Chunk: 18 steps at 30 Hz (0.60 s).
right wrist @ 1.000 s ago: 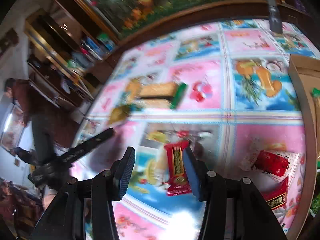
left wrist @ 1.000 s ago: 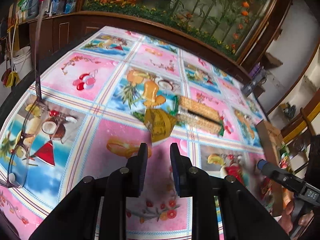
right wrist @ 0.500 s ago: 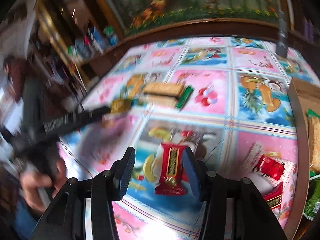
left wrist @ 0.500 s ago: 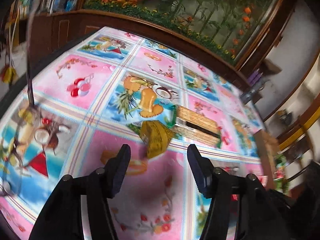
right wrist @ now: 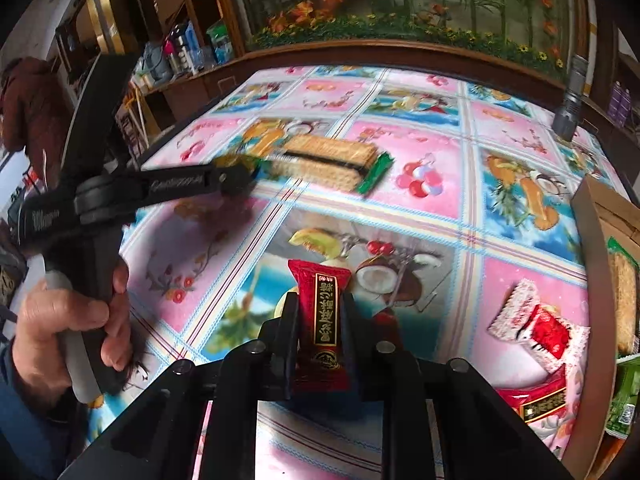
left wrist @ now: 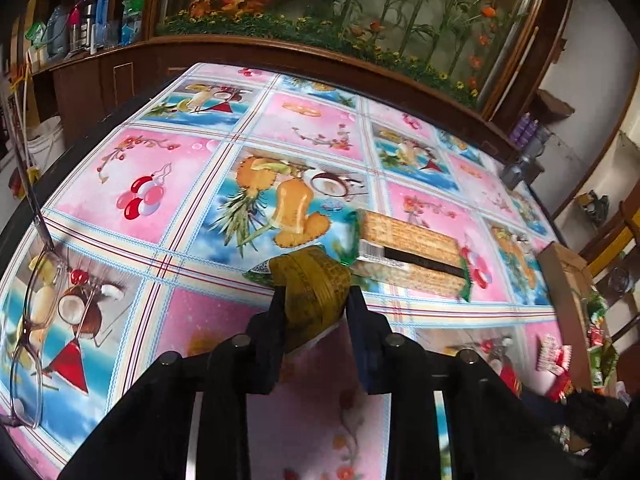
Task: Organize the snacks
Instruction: 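Grasp the yellow foil bag with the left gripper while the right grasps a red candy packet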
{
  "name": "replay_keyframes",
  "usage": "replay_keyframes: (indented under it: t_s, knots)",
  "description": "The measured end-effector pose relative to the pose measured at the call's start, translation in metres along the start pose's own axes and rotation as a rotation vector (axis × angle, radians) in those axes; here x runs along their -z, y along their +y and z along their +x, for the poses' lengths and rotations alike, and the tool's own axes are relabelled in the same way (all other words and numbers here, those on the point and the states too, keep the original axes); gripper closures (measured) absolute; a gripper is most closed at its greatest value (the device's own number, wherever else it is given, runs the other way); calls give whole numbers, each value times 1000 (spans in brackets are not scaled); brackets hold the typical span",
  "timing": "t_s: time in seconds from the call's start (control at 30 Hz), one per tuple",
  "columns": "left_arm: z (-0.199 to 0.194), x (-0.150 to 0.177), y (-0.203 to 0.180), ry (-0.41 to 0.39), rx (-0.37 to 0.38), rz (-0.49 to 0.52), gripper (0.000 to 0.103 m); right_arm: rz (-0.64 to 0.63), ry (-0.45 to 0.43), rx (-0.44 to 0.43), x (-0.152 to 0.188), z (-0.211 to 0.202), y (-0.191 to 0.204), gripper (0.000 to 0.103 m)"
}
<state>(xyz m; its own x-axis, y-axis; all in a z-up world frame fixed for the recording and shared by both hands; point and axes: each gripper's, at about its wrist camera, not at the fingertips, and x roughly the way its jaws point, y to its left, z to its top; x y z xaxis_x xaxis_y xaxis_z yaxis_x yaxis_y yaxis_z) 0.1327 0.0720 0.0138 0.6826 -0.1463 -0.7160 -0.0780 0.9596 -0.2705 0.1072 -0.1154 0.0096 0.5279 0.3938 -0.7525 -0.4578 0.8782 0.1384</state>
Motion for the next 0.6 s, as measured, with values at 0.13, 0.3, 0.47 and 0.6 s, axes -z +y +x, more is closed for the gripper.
replay_keyframes:
  t_s: [0.13, 0.3, 0.47, 0.6]
  knots:
    - [-16, 5, -13, -47, -9, 46, 76, 48, -45, 5, -4, -10, -11, 82]
    - [-36, 9, -35, -150, -77, 141, 76, 85, -70, 13, -8, -16, -22, 82]
    - [-46, 13, -48, -221, -135, 212, 76, 89, -86, 27, -9, -19, -24, 82]
    - [-46, 15, -52, -236, -165, 244, 75, 93, -89, 30, -9, -19, -25, 82]
